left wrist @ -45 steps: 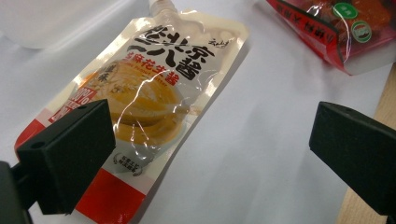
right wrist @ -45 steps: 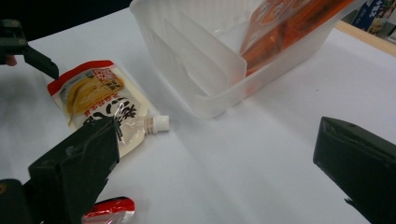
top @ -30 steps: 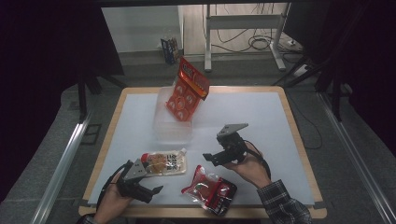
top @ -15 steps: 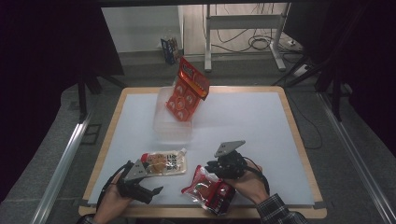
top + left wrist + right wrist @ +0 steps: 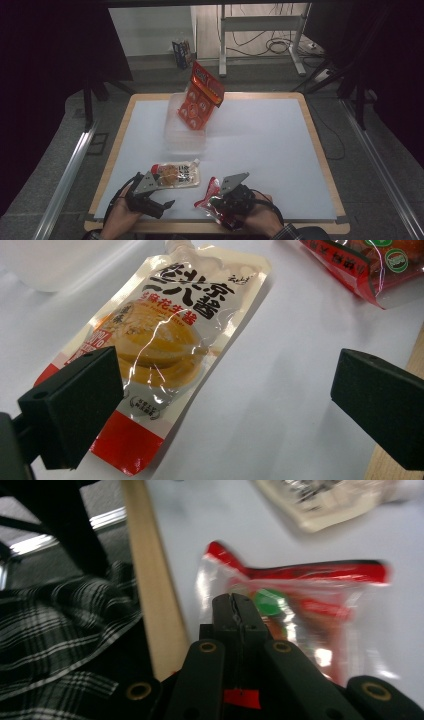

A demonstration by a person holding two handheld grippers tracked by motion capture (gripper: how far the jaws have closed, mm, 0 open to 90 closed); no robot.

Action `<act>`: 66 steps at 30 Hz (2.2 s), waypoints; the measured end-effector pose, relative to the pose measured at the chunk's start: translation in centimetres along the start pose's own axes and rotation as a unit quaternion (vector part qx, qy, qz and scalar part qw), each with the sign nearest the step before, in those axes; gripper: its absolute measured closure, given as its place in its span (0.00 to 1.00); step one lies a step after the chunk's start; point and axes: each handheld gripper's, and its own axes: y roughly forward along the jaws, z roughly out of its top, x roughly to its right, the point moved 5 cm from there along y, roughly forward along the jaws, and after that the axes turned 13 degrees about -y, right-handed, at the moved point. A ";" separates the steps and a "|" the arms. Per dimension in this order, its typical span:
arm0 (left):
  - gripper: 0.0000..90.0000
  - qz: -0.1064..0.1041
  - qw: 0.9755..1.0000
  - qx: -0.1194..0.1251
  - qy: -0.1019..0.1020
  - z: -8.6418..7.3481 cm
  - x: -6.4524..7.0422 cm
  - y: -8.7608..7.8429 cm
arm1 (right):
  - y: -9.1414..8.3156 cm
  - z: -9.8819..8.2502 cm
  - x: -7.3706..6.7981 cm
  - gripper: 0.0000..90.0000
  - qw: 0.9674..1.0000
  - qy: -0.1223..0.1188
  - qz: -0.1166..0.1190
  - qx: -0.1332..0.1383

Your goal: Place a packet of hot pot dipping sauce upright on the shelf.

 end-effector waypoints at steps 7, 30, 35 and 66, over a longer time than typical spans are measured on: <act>0.00 0.002 1.000 -0.001 0.000 0.0 0.1 0.1 | 1.5 -0.7 -0.9 0.98 0.999 -0.015 0.014 -0.035; 0.00 -0.006 1.000 0.004 0.000 0.3 0.6 0.2 | -0.7 -2.4 3.1 0.98 0.989 0.003 -0.118 -0.086; 0.00 -0.018 1.000 0.005 -0.003 0.6 1.0 0.3 | -0.7 -3.2 4.2 0.98 0.983 0.007 -0.146 -0.108; 1.00 -0.143 0.989 0.024 0.013 5.9 7.0 5.1 | -3.3 -4.3 4.3 0.07 0.986 0.100 -0.137 0.011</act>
